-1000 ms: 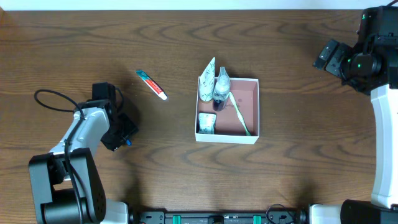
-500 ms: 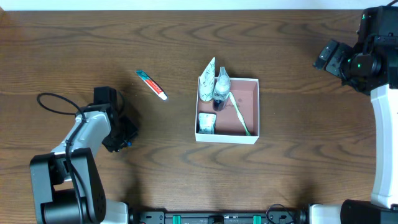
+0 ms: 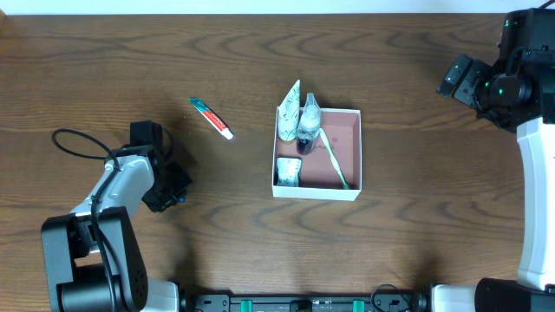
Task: Pack container
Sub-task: 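Grasp the blue razor with left gripper and lift it, then carry the razor with left gripper into the box and release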
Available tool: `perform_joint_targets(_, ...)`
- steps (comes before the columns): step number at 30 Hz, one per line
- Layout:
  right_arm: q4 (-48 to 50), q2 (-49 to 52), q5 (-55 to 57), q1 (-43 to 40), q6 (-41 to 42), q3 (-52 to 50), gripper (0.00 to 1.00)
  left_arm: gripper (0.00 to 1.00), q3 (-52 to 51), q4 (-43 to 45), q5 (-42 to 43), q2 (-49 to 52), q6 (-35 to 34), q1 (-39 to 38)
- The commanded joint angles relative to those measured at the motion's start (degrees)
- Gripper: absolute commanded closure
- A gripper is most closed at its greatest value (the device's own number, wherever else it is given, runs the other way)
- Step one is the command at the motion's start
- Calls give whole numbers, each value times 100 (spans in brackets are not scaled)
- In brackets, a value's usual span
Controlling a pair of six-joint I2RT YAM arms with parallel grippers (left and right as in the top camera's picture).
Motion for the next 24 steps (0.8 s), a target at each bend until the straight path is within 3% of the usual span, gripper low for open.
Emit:
perform_joint_targets(1, 0, 7, 39, -15, 63, 26, 1, 94, 299, -208, 409, -192, 470, 0)
perform_joint_targets(8, 0, 7, 39, -15, 63, 26, 1, 94, 1410, -890, 1910, -1126, 1464, -264)
perform_joint_targets(12, 0, 7, 39, -15, 63, 26, 1, 94, 1884, -870, 2522, -1886, 1685, -743)
perform_joint_targets(19, 0, 7, 39, -15, 61, 26, 1, 94, 2096, -98, 2380, -2962, 1600, -2406)
perform_joint_targets(24, 0, 7, 39, -15, 63, 26, 1, 94, 2096, 385, 861, -2839, 1102, -3980)
